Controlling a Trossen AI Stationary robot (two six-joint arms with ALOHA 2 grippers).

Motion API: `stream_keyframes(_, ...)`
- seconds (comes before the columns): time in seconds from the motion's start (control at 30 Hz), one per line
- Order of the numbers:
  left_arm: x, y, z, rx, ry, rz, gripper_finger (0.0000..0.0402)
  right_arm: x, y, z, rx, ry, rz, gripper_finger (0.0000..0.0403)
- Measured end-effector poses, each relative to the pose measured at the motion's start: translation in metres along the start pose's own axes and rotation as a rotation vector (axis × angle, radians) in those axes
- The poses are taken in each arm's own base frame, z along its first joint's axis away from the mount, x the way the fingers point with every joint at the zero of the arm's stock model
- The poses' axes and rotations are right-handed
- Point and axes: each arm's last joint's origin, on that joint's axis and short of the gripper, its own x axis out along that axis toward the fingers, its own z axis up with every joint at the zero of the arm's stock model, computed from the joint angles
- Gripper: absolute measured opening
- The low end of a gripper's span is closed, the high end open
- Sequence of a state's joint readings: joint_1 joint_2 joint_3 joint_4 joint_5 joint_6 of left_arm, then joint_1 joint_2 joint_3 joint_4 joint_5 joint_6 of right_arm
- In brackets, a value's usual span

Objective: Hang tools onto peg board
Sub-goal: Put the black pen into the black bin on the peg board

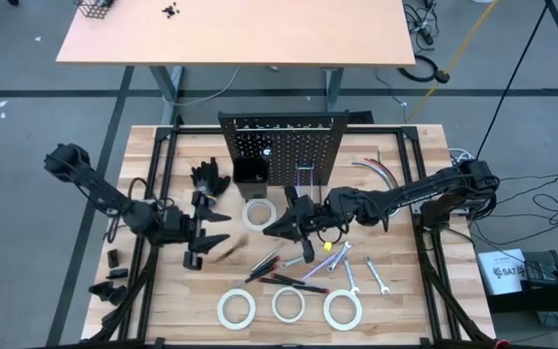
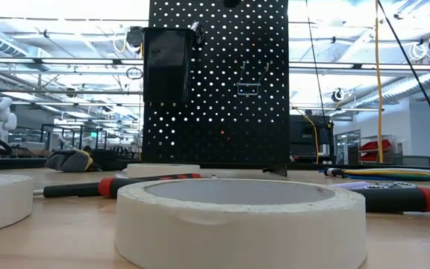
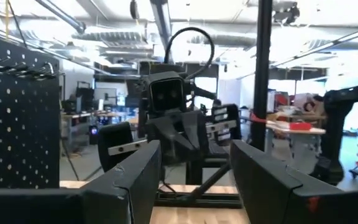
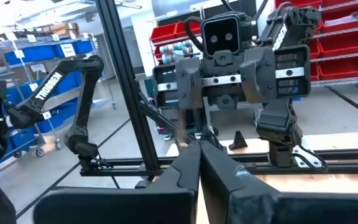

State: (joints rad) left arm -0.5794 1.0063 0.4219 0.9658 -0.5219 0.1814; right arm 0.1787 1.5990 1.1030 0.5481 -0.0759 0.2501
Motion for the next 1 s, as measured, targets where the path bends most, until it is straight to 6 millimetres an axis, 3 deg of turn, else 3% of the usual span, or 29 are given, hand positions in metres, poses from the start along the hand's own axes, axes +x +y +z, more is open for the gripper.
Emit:
stream_keyframes(0.2,0.013,-0.006,-0.005,0.029,0.023,-0.033,0.0196,0.0,0.0,0.0,-0.012,0.003,0.001,0.0001)
stream_keyframes(0.4,-0.002,-0.006,-0.007,-0.061,0.191,-0.029,0.0196,-0.001,-0.002,-0.016,0.051,0.158,-0.05,0.0001)
stream_keyframes(0.6,-0.039,-0.004,-0.021,-0.335,0.587,-0.098,0.0196,-0.003,0.004,-0.032,0.067,0.284,-0.101,0.0001)
stream_keyframes(0.83,-0.076,-0.007,-0.042,-0.794,1.116,-0.018,0.0196,0.002,0.002,-0.041,0.076,0.297,-0.107,0.0001)
stream_keyframes(1.0,-0.085,-0.018,-0.039,-0.863,1.394,0.018,0.0186,0.007,-0.001,-0.052,0.083,0.323,-0.113,0.0001)
